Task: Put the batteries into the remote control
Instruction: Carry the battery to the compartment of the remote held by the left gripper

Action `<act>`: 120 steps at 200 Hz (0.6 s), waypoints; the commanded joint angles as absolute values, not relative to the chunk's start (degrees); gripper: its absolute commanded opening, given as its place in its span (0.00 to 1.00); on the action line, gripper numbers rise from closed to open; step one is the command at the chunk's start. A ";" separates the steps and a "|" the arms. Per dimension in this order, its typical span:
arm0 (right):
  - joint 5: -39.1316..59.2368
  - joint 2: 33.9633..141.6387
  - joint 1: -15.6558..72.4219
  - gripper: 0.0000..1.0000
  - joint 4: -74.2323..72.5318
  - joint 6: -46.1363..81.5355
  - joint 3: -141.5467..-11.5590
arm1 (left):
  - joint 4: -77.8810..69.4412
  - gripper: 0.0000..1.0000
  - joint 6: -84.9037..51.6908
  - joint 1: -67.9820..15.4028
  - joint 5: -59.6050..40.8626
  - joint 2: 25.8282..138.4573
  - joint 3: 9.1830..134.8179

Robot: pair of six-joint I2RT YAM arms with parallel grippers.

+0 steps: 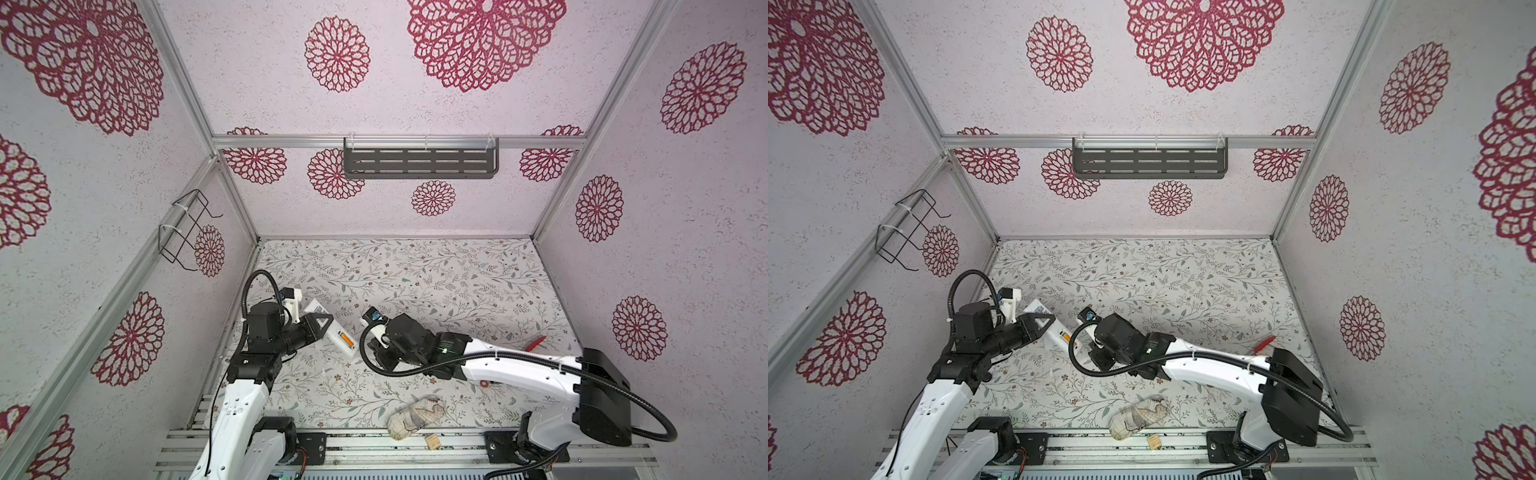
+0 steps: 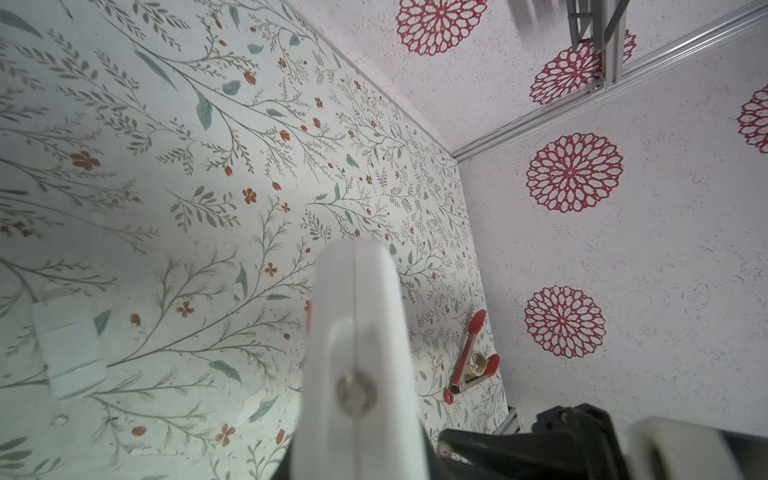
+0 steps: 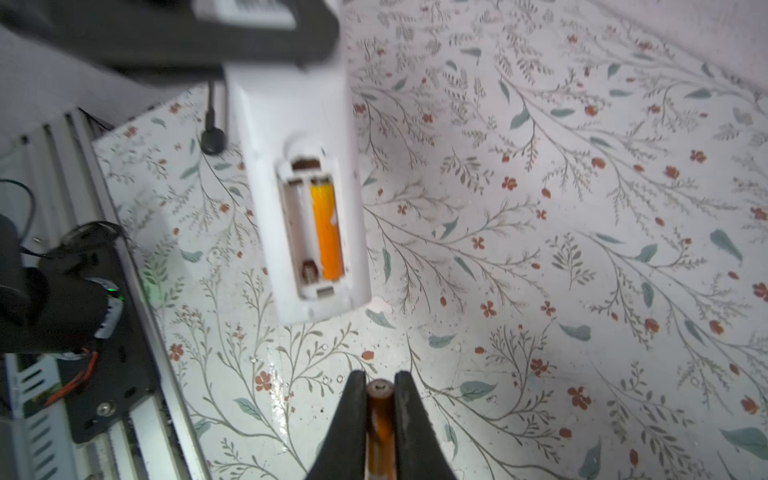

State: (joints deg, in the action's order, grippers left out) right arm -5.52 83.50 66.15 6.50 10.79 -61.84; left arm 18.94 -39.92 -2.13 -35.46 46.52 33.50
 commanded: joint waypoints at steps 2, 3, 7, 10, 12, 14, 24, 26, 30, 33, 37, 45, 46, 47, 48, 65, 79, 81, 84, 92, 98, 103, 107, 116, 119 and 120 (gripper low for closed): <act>-2.44 79.99 65.74 0.14 -0.42 8.58 -60.76 | 8.21 0.00 -44.96 -3.25 -38.98 45.49 31.78; -2.32 79.90 65.74 0.14 -0.52 8.55 -60.75 | 7.88 0.00 -45.11 -3.25 -39.13 45.46 31.67; -2.02 79.56 65.74 0.14 -1.36 8.40 -60.66 | 6.84 0.00 -45.67 -3.25 -39.78 45.39 31.29; -1.98 79.38 65.74 0.14 -1.99 8.28 -60.57 | 6.11 0.00 -46.08 -3.25 -40.30 45.30 31.05; -1.94 79.19 65.74 0.14 -2.41 8.20 -60.49 | 5.53 0.00 -46.39 -3.25 -40.73 45.21 30.86; -1.96 79.01 65.74 0.14 -2.91 8.07 -60.34 | 5.05 0.00 -46.62 -3.25 -41.05 45.23 30.68; -1.68 78.14 65.79 0.13 -5.61 7.87 -59.47 | 1.98 0.00 -48.09 -3.25 -42.50 45.06 29.75; -1.56 77.96 65.75 0.14 -6.15 7.83 -59.32 | 1.46 0.00 -48.43 -3.23 -42.77 45.01 29.59; -1.42 77.69 65.74 0.14 -7.08 7.56 -59.11 | 0.23 0.00 -49.05 -3.25 -43.11 45.09 29.19; -1.33 77.50 65.75 0.13 -7.84 7.40 -58.93 | -0.52 0.00 -49.48 -3.25 -43.79 45.15 29.01; -1.28 77.33 65.83 0.14 -8.63 7.22 -58.69 | -1.47 0.00 -49.91 -3.25 -44.29 45.21 28.84; -0.69 76.94 65.83 0.14 -10.48 6.90 -58.27 | -3.30 0.00 -51.03 -3.25 -45.94 45.50 28.44; -0.70 76.92 65.83 0.14 -10.69 6.88 -58.23 | -3.50 0.00 -51.09 -3.21 -46.13 45.56 28.41; -0.66 76.91 65.83 0.14 -10.93 6.87 -58.16 | -3.81 0.00 -51.25 -3.23 -46.36 45.63 28.36; -0.64 76.86 65.83 0.14 -11.09 6.86 -58.08 | -4.02 0.00 -51.42 -3.24 -46.60 45.67 28.33; -0.49 76.71 65.82 0.14 -14.38 5.72 -57.22 | -7.99 0.00 -54.05 -3.21 -49.56 46.63 27.49; -0.29 76.73 65.83 0.14 -16.16 4.64 -57.22 | -12.08 0.00 -56.71 -3.25 -51.47 47.34 26.67; -0.23 76.68 65.83 0.13 -16.48 4.41 -57.22 | -12.53 0.00 -56.98 -3.25 -51.67 47.41 26.60; 0.02 76.65 65.83 0.14 -17.02 4.18 -57.22 | -13.22 0.00 -57.44 -3.26 -51.94 47.52 26.47; 0.52 76.56 65.83 0.13 -18.45 3.54 -57.15 | -14.32 0.00 -58.08 -3.23 -52.47 47.94 26.28; 0.78 76.56 65.83 0.14 -19.47 2.99 -56.98 | -14.92 0.00 -58.36 -3.20 -52.93 48.18 26.15; 0.88 76.47 65.83 0.13 -20.17 2.73 -56.80 | -15.70 0.00 -58.85 -3.21 -53.42 48.38 26.06; 0.80 76.47 65.83 0.14 -20.85 2.52 -56.64 | -16.49 0.00 -59.36 -3.25 -53.85 48.62 25.95; 0.92 76.38 65.83 0.14 -21.81 1.98 -56.36 | -18.66 0.00 -60.82 -3.25 -54.58 49.06 25.53; 0.90 76.38 65.83 0.13 -22.06 1.76 -56.28 | -19.22 0.00 -61.26 -3.23 -54.70 49.17 25.42; 0.89 76.38 65.83 0.13 -22.11 1.67 -56.26 | -19.37 0.00 -61.48 -3.24 -54.73 49.19 25.36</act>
